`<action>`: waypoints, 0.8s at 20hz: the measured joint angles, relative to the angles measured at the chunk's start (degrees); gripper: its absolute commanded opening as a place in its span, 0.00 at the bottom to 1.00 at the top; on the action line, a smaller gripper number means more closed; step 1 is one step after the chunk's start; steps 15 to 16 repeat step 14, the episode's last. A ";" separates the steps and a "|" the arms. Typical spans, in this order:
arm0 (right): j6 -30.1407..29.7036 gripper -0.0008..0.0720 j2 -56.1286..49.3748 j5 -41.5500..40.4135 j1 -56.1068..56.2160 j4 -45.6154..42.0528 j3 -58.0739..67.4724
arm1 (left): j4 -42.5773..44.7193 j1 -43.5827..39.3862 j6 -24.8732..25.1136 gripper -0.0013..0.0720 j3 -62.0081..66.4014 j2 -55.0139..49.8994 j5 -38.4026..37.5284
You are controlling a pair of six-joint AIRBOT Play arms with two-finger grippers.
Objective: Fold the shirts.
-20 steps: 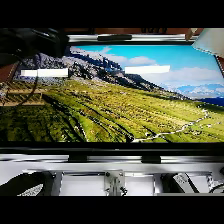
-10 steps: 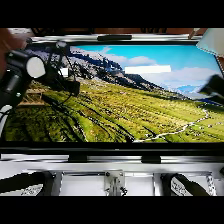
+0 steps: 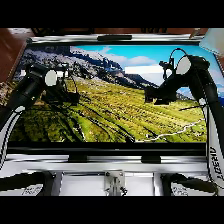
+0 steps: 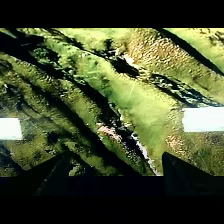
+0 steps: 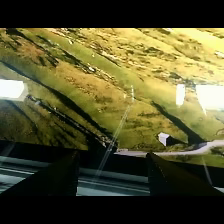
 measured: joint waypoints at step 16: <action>0.28 0.76 -0.85 -2.23 1.07 0.76 -0.02 | 0.92 0.00 -0.26 0.94 -0.35 -0.28 -0.02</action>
